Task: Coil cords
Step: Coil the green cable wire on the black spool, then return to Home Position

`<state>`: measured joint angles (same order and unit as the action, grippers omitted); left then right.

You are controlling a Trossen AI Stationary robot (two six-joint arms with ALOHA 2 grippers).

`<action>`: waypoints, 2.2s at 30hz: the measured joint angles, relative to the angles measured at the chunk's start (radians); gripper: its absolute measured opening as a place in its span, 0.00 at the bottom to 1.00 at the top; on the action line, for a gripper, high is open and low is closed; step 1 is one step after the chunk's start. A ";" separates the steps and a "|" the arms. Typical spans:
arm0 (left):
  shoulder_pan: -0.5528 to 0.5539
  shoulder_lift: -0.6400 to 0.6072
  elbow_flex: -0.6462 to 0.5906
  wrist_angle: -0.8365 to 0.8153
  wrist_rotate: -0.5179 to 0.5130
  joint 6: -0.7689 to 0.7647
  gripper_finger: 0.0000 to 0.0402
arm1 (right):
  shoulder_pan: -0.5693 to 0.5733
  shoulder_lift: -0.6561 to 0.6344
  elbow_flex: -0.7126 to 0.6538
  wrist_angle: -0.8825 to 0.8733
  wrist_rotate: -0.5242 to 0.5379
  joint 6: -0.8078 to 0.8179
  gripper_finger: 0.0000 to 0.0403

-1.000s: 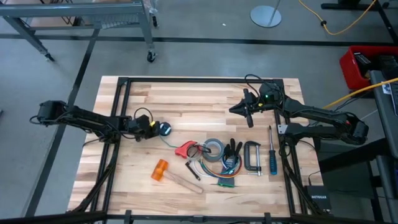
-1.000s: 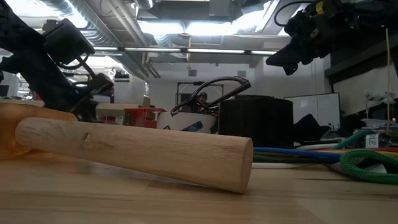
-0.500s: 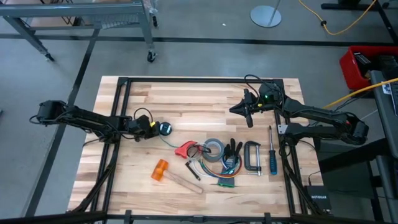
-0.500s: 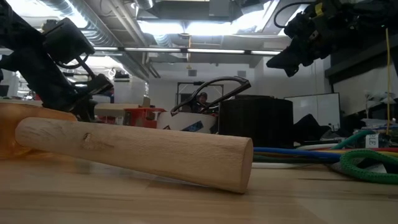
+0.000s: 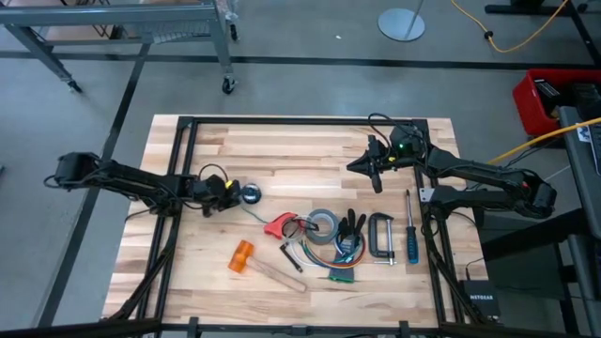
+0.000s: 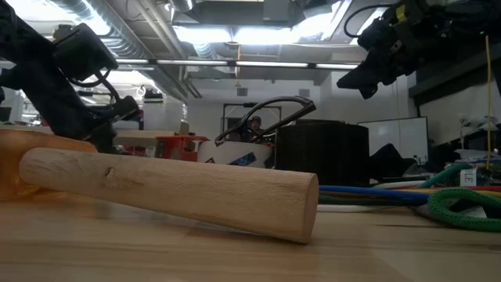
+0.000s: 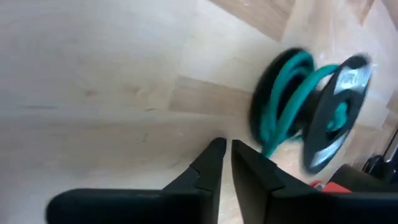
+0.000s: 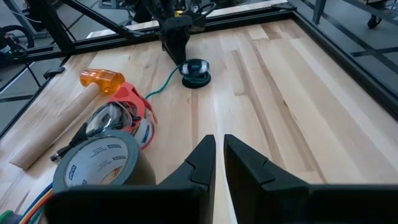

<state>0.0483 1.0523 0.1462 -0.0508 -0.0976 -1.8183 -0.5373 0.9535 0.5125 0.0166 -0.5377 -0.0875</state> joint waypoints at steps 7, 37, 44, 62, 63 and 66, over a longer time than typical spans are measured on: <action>0.000 -0.132 -0.010 -0.122 0.036 0.036 0.01 | 0.000 -0.002 0.000 0.000 0.000 0.001 0.09; 0.000 -0.804 0.045 -0.362 -0.168 0.950 0.00 | 0.000 -0.431 0.013 -0.118 0.086 0.176 0.09; 0.000 -0.972 0.046 -0.360 -0.169 1.272 0.00 | 0.000 -0.596 0.013 -0.225 0.180 0.191 0.09; -0.007 -1.048 -0.072 -0.110 -0.120 1.510 0.00 | 0.000 -0.750 -0.061 -0.344 0.187 0.240 0.09; -0.008 -1.048 -0.080 -0.081 -0.105 1.523 0.00 | 0.000 -0.756 -0.070 -0.346 0.187 0.245 0.09; -0.009 -1.048 -0.117 0.025 -0.016 1.567 0.00 | 0.000 -0.765 -0.109 -0.286 0.187 0.272 0.09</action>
<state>0.0391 0.0044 0.0294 -0.0262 -0.1138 -0.2515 -0.5373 0.1886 0.4038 -0.2698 -0.3511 0.1846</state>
